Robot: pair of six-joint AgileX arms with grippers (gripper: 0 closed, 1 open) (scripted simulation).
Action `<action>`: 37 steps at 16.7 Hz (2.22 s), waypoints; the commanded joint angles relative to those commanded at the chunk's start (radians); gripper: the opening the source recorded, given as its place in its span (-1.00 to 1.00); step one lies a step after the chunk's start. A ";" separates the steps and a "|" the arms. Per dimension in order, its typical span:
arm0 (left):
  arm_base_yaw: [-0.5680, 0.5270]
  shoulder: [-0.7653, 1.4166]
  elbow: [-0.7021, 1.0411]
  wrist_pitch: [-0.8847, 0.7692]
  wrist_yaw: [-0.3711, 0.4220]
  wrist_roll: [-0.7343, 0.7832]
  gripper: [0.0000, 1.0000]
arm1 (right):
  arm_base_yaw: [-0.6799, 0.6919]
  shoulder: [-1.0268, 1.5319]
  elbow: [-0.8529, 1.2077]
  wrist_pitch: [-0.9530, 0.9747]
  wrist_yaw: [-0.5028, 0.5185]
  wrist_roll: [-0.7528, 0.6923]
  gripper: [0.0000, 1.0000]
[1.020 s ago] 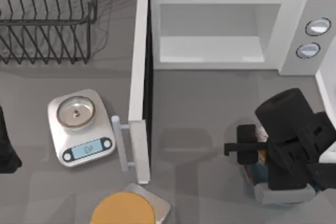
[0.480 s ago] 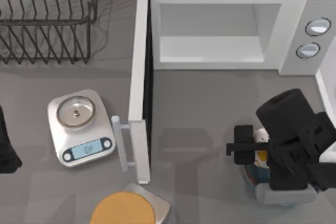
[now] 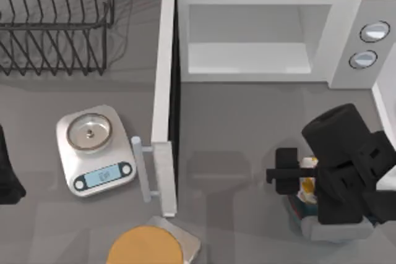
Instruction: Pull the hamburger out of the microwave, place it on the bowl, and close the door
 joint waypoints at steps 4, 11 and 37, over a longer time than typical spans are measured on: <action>0.000 0.000 0.000 0.000 0.000 0.000 1.00 | 0.000 0.000 0.000 0.000 0.000 0.000 0.96; 0.000 0.000 0.000 0.000 0.000 0.000 1.00 | 0.000 0.000 0.000 0.000 0.000 0.000 1.00; 0.000 0.000 0.000 0.000 0.000 0.000 1.00 | -0.434 -1.127 -0.366 0.044 -0.297 -2.458 1.00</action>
